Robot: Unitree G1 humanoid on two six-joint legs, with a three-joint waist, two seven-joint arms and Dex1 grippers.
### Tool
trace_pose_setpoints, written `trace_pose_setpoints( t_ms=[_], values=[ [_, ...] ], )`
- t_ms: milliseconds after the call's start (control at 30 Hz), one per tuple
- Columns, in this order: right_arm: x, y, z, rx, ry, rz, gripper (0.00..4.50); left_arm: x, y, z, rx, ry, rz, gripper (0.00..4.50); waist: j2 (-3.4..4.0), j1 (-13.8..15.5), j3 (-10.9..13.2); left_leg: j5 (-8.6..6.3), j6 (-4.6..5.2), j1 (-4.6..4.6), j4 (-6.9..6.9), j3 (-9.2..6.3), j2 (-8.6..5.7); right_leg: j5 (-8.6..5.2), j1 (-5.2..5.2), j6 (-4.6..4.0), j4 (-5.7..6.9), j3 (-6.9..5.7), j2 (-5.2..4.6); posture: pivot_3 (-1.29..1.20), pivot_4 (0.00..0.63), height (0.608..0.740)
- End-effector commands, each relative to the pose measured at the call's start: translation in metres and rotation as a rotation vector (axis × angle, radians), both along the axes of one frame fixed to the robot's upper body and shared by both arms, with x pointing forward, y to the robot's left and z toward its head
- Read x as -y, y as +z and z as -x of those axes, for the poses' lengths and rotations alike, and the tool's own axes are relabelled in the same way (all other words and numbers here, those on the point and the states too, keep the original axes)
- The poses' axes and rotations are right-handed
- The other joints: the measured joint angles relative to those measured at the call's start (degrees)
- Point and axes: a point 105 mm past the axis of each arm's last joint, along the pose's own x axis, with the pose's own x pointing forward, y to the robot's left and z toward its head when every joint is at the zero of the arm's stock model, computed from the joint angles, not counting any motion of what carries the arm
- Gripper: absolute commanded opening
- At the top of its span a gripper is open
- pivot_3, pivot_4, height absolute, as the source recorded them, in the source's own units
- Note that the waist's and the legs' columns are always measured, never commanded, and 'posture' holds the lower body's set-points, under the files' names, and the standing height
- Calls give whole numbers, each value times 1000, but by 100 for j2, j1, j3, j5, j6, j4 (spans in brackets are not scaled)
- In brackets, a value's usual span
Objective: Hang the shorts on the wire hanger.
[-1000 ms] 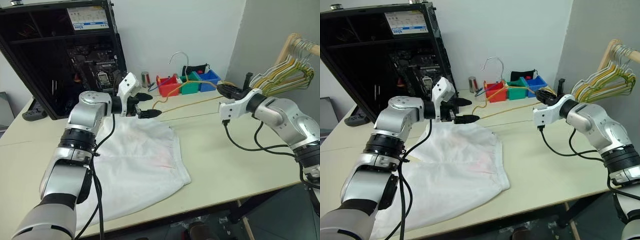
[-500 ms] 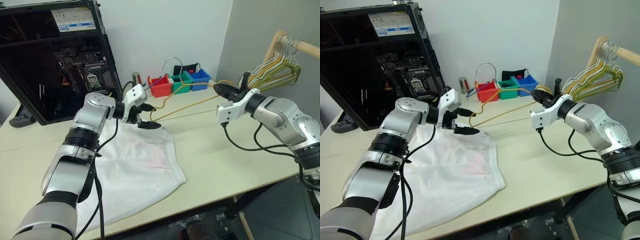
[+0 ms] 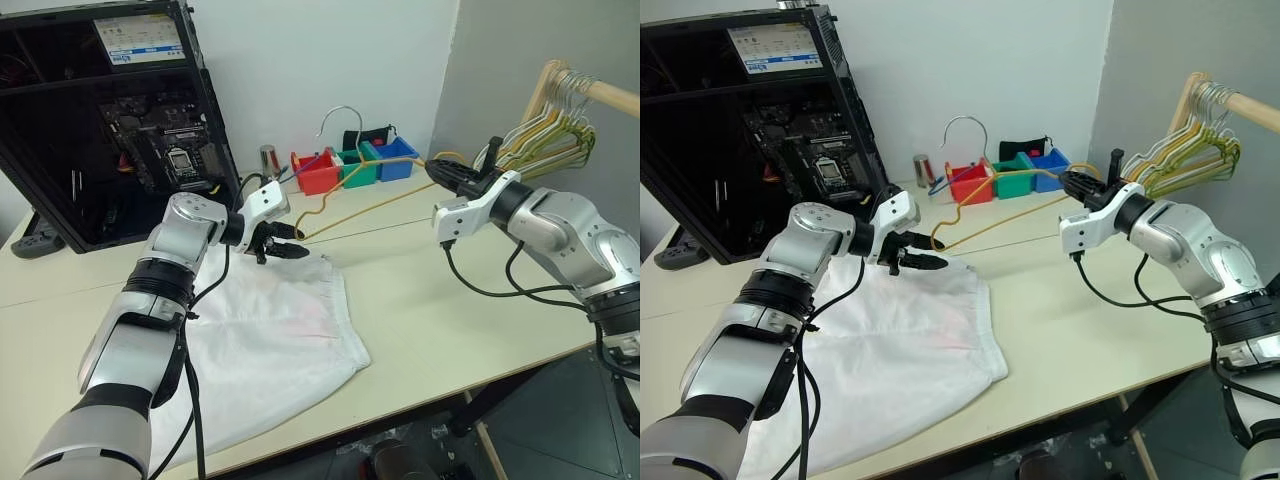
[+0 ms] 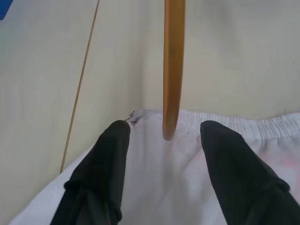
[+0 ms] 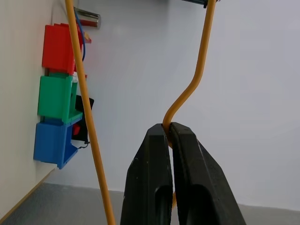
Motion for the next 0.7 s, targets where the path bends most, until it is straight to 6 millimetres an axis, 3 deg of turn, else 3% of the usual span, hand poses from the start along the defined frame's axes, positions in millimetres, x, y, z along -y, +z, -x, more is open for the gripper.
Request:
trace_pose_setpoints(
  t_ms=[33, 267, 633, 700],
  values=[
    [-1, 18, 1, 58, 6, -25, 0, 1, 17, -2, 59, 1, 34, 1393, 0, 1, 0, 0, 0, 0, 0, 0, 0, 0, 0, 0, 0, 0, 0, -244, 0, 740],
    [-4, 17, 1, 55, 12, -28, 0, 4, 18, 1, 53, -13, 50, 48, 0, 8, 0, 0, 0, 0, 1, 0, 0, 0, 0, 0, 2, 0, -1, -238, 0, 740],
    [-3, 15, 0, 42, 9, -34, 0, 4, 16, -1, 78, -1, 30, 21, 0, 10, 0, 0, 0, 0, 1, 0, -1, 0, 0, -1, 3, 1, -1, -243, 0, 740],
    [-2, 3, -2, -49, -9, -39, 0, 3, 15, -3, 86, 16, 27, 21, 0, 10, 0, 0, 0, 0, 1, 0, -1, 0, 0, -1, 3, 1, -1, -243, 0, 740]
  ],
)
